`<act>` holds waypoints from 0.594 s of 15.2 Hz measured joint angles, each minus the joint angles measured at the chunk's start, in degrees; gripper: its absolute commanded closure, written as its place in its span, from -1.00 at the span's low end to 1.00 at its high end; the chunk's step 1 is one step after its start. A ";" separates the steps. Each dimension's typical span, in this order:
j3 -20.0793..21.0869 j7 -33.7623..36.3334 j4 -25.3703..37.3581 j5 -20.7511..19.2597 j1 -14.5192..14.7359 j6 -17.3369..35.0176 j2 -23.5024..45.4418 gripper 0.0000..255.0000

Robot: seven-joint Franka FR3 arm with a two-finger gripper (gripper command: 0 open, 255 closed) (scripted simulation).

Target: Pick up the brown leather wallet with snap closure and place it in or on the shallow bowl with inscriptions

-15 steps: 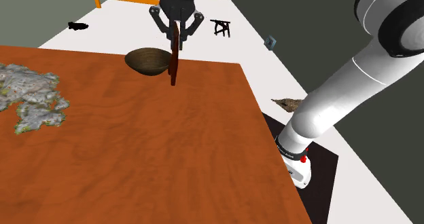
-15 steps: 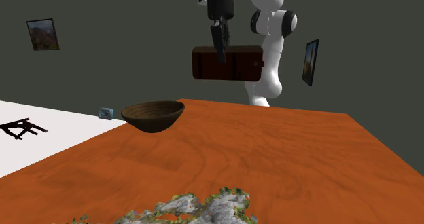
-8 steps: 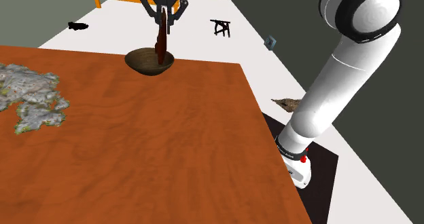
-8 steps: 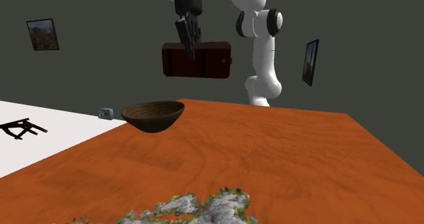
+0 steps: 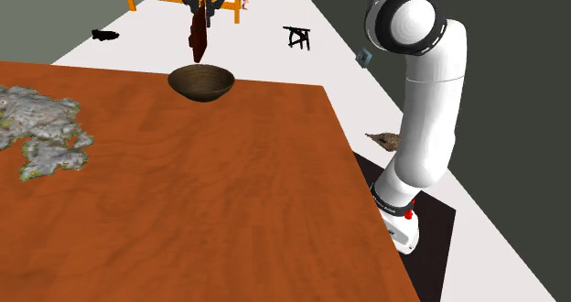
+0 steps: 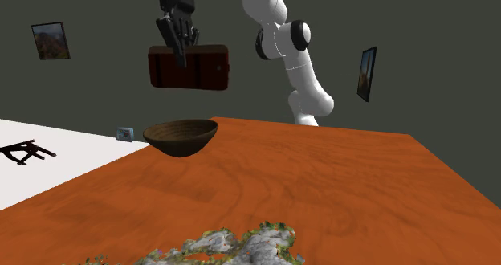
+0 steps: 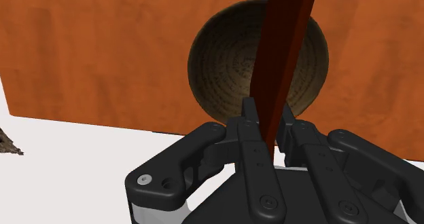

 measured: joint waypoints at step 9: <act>-0.40 -1.00 -4.55 -0.20 -1.57 5.18 1.00 1.00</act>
